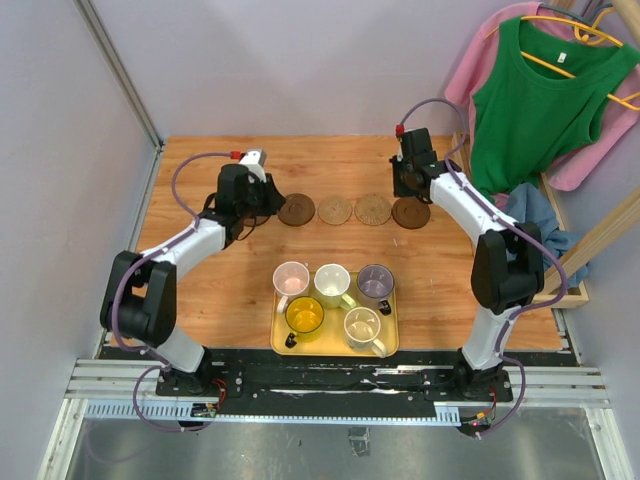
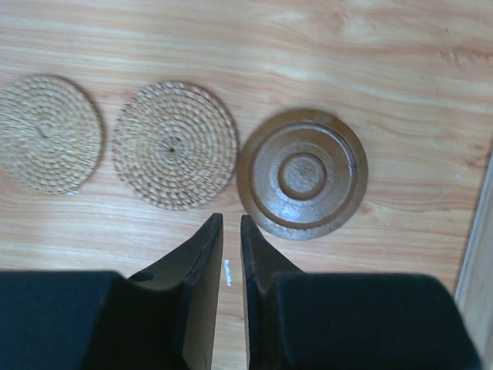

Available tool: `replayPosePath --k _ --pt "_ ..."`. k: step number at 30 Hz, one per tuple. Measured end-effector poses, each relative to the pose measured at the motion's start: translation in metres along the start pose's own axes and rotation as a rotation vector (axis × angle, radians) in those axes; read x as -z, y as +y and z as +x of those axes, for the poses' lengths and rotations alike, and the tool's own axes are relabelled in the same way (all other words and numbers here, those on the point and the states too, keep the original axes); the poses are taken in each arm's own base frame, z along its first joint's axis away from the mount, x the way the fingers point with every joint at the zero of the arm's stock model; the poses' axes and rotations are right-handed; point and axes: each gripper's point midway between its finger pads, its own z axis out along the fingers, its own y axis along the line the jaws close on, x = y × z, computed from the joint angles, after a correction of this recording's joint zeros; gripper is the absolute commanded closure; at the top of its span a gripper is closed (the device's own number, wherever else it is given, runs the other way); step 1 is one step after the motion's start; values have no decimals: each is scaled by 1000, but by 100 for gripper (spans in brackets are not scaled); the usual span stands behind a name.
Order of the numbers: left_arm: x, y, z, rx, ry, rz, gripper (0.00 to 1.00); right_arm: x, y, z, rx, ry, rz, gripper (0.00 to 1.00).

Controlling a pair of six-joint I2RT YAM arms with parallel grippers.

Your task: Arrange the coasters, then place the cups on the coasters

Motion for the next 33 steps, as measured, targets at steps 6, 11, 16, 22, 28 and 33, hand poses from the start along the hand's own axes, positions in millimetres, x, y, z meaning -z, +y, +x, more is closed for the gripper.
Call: replayPosePath --k 6,11,16,22,28,33 --pt "20 14 2 -28 -68 -67 73 -18 -31 21 -45 62 53 87" --pt "27 20 1 -41 -120 -97 73 -40 -48 36 -75 117 83 97" --pt "28 26 -2 -48 -145 -126 73 -60 -52 47 -88 159 84 99" --pt "28 31 -2 -47 -159 -149 73 -65 -54 52 -90 175 86 99" --pt "26 34 7 -39 -138 -158 73 -66 -53 53 -92 177 83 99" --pt "26 34 7 -35 -138 -158 74 -72 -56 60 -110 197 74 99"
